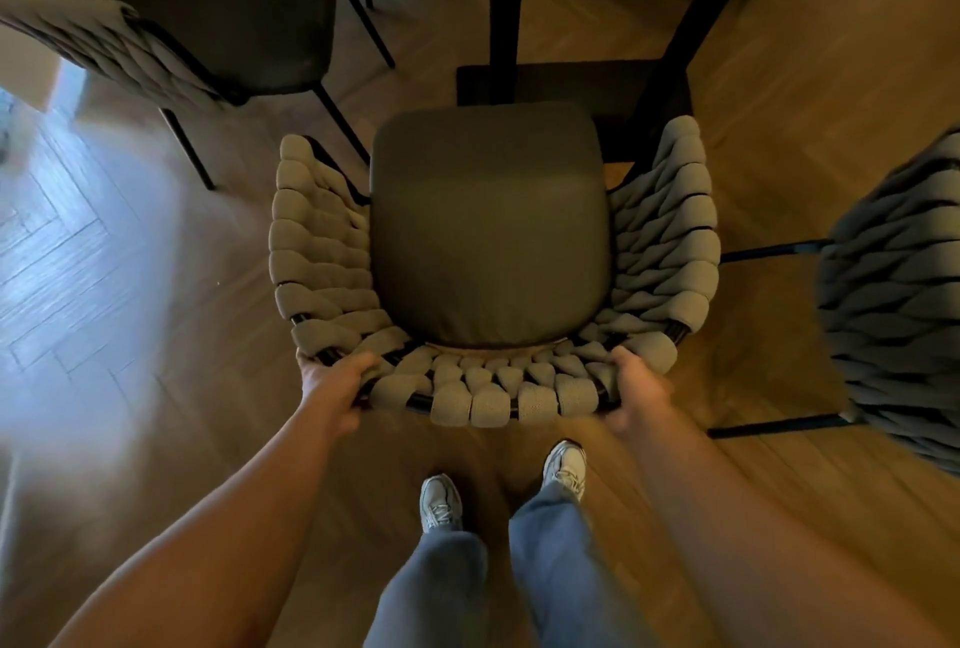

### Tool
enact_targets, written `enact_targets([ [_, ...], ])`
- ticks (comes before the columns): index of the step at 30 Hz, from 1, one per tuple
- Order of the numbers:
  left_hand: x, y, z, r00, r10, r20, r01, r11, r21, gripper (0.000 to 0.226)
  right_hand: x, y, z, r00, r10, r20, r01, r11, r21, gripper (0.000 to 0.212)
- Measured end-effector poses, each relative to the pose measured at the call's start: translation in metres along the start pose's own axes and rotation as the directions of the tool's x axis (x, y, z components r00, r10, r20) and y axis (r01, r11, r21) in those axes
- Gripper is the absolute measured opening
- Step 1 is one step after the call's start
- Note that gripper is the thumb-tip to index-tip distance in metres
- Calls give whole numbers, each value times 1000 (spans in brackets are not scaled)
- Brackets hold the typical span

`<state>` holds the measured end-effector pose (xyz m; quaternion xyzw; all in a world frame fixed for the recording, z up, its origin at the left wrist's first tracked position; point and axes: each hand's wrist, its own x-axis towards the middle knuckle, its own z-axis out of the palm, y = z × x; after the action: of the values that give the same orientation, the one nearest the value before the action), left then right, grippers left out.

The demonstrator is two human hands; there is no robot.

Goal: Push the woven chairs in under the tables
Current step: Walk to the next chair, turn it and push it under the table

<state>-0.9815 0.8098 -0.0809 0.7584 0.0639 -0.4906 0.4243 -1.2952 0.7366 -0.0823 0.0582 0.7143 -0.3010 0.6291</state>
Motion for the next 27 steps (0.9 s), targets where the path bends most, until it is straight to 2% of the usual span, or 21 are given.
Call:
enact_targets([
  [6,12,11,7,1000,25,-13,-24,999,45,81,5,-3,9,999,-21,-40,22,999,45,30],
  [9,25,29,14,999,35,33,-38,997,73,82,9,-6,22,998,-37,-58,39,999,35,33],
  [13,45,55,22,992,83,99,-92,992,88,75,15,-15,41,995,-69,-78,70,997,14,18],
  [14,48,60,24,991,86,105,-96,991,94,76,17,-19,46,993,-75,-87,77,997,10,22],
  [16,52,66,26,990,83,118,-95,991,100,81,19,-25,54,988,-92,-123,92,996,-5,38],
  [19,56,75,29,991,67,118,-77,994,82,88,20,-34,65,976,-131,-175,128,991,-31,23],
  [23,61,91,37,994,39,99,-47,996,81,95,25,-48,79,973,-151,-176,148,988,-34,27],
  [27,67,102,39,995,35,97,-44,994,95,87,29,-48,89,976,-147,-162,144,989,-30,24],
])
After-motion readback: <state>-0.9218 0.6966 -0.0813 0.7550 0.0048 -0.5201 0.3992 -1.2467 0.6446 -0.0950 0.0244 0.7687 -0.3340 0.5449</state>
